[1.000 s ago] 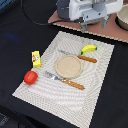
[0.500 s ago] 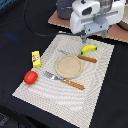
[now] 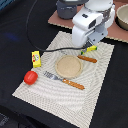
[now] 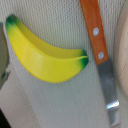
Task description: Interact with the objects in diverse but meaningful ways.
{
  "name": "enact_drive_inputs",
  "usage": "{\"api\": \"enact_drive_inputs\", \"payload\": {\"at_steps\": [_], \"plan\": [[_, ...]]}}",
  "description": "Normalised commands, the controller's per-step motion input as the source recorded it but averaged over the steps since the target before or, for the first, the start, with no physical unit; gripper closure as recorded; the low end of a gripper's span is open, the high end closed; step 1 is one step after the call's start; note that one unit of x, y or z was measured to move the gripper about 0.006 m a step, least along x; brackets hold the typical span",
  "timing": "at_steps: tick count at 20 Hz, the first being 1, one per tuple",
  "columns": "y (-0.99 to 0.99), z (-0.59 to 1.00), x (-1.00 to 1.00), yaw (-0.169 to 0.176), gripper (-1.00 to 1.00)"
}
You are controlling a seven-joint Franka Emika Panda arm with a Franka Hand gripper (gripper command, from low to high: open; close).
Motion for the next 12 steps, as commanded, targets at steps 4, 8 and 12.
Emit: {"api": "enact_drive_inputs", "payload": {"at_steps": [4,8,12], "plan": [[0.21,0.00,0.00,0.092,-1.00],[0.27,0.00,-0.10,0.072,-1.00],[0.27,-0.01,-0.10,0.073,-1.00]]}}
